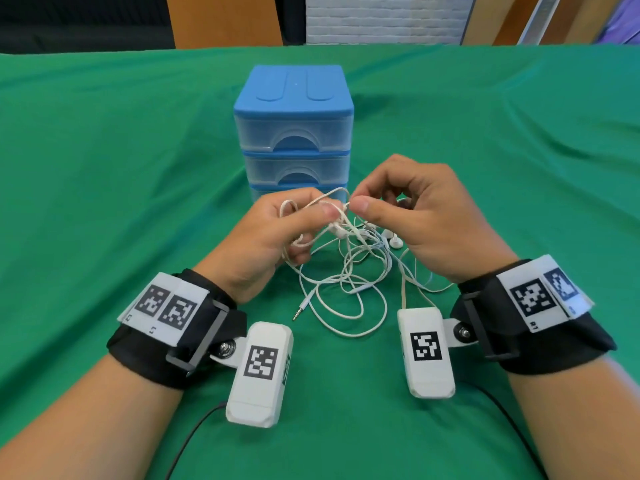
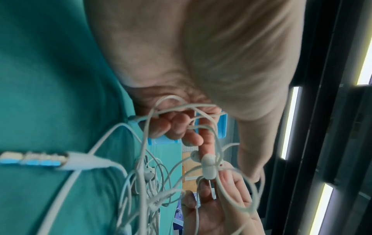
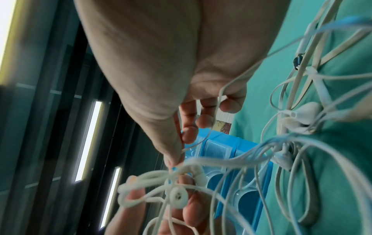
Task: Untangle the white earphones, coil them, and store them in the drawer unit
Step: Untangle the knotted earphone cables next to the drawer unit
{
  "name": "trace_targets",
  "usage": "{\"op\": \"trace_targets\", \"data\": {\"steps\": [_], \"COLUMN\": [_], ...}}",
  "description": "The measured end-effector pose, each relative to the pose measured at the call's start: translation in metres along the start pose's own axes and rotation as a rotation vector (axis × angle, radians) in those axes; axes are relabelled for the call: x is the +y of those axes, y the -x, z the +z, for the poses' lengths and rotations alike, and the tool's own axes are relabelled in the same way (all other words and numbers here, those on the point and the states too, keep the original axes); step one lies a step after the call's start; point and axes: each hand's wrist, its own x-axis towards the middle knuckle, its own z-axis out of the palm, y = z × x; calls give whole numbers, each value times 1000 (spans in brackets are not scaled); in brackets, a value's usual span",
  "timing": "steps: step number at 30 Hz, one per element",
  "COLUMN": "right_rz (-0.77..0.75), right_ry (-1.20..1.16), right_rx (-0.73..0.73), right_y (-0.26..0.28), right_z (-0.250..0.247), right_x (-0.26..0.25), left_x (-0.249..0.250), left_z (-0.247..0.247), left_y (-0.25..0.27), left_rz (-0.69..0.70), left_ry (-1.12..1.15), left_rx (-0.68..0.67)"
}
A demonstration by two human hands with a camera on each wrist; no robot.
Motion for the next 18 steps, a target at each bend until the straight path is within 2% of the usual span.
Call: {"op": "trace_targets", "data": {"steps": [3,6,10,14,18], "right_rz": [6,23,44,76,138], "right_ry": [-20,-58,-72,-72,-62], "right_rx": [-58,-102,-157,-213,-166], "right_y": [0,0,1,3,1], "right_z": [0,-1,0,2,3], "right_x": [-1,-2,-3,-6,-7], "left_x": [0,-1,-1,-3,-2], "left_z": [4,3,4,7,9], "left_y": [0,-1,1,-2,-3], "left_rz": [30,31,38,83,102], "left_ry": [-82,-54,-75,-191,-172], "left_rx": [19,53,-9,63,136]}}
